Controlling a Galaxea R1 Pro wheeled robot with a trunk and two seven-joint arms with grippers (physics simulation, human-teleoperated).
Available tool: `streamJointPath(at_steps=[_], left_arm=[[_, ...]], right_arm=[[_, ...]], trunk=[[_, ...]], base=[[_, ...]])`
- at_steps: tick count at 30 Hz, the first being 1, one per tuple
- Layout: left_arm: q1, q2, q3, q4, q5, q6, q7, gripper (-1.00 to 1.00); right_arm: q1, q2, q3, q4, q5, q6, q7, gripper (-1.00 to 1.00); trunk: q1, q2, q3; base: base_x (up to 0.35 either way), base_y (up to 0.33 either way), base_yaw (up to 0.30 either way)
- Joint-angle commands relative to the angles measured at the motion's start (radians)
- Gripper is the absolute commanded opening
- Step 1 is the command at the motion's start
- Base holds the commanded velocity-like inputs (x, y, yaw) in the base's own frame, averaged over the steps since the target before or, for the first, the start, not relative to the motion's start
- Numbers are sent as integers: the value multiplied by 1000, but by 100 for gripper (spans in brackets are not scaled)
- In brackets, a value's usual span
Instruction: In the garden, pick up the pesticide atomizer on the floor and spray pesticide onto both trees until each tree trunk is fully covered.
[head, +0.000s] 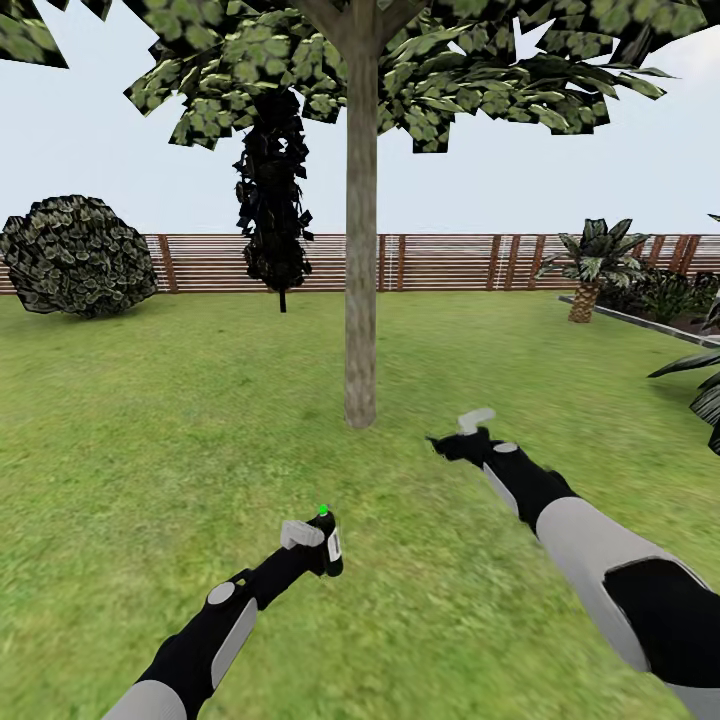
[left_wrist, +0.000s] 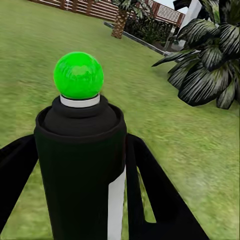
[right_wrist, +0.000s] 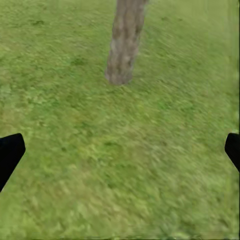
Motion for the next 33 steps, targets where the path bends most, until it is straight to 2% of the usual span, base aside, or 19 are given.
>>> streamJointPath(at_steps=[1,2,4,5,6,7,8,9,10,11,13,17,23,27,33], left_arm=[[0,0,-1,0,0,-3,60,-100],[0,0,-1,0,0,-6,93,-100],[0,-2,-2,2,-1,-40,235,-100],[0,-2,-2,2,-1,-40,235,-100],[0,-2,-3,3,-1,-51,274,-100],[0,-3,-4,7,-1,-68,356,-100],[0,-4,-4,12,-2,-74,396,-100],[0,-5,-6,23,-2,-82,469,-100],[0,-6,-7,28,-2,-85,501,-100],[0,-7,-9,40,-2,-91,583,-100],[0,-8,-10,46,-2,-95,641,-100],[0,-9,-10,41,-1,-99,688,-100],[0,-8,-9,43,0,-99,702,-100],[0,-8,-10,45,0,-99,701,-100],[0,-9,-10,46,0,-100,701,-100]], right_arm=[[3,-12,-2,51,0,-20,-54,100],[5,-19,-3,78,0,-36,-76,100],[17,-52,-5,193,0,-135,-145,100],[17,-52,-5,193,0,-135,-145,100],[22,-59,-5,221,0,-162,-159,100],[34,-70,-5,276,-1,-216,-190,100],[42,-74,-6,302,-1,-240,-206,100],[62,-80,-6,340,-2,-279,-233,100],[75,-82,-6,354,-2,-294,-245,100],[117,-86,-6,380,-5,-331,-272,100],[150,-87,-6,394,-10,-365,-290,100],[193,-85,-6,404,-24,-424,-304,100],[208,-81,-6,408,-41,-445,-308,100],[220,-56,-6,409,-44,-446,-308,100],[228,-37,-6,410,-45,-446,-309,100]], trunk=[[0,0,0],[0,0,0],[0,0,0],[0,0,0],[0,0,0],[0,0,0],[0,0,0],[0,0,0],[0,0,0],[0,0,0],[0,0,0],[0,0,0],[0,0,0],[0,0,0],[0,0,0]], base=[[0,0,0],[0,0,0],[0,0,0],[0,0,0],[0,0,0],[0,0,0],[0,0,0],[0,0,0],[0,0,0],[0,0,0],[0,0,0],[2,0,0],[119,0,0],[286,0,0],[336,0,0]])
